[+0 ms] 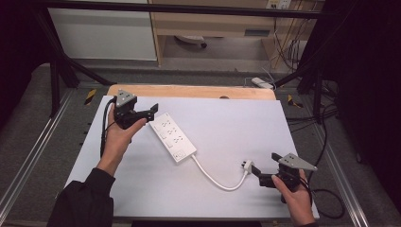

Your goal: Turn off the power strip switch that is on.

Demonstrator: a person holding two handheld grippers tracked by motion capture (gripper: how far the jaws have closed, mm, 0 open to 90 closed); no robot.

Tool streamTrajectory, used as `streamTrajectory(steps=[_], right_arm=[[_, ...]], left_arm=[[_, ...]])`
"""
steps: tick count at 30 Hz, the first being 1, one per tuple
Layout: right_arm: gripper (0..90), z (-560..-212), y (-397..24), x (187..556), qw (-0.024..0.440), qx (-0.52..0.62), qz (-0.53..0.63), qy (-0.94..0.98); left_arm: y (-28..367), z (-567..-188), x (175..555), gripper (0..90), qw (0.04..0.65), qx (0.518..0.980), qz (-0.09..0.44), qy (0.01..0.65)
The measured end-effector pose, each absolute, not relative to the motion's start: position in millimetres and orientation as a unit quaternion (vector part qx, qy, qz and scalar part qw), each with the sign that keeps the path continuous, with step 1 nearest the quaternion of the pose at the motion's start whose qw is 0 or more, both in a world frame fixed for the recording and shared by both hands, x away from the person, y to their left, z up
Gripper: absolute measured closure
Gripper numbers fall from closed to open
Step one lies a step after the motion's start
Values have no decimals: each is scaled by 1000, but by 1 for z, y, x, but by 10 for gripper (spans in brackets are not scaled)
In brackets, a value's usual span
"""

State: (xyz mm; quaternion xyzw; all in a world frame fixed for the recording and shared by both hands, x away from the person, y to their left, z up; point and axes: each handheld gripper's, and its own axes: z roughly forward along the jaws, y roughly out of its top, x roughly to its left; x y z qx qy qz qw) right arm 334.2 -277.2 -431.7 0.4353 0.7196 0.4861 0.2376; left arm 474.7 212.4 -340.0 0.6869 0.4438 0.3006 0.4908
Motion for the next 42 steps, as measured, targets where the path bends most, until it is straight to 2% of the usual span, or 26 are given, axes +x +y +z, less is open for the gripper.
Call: streamTrajectory(steps=[11, 31, 42], right_arm=[[24, -432, -276, 334, 237, 433, 485, 722], [25, -432, -276, 334, 236, 432, 485, 723], [25, -432, -278, 334, 236, 434, 487, 720]], left_arm=[[209, -346, 484, 144, 480, 686, 313, 448], [208, -357, 498, 151, 472, 683, 289, 477], [211, -362, 504, 225, 475, 676, 280, 490]])
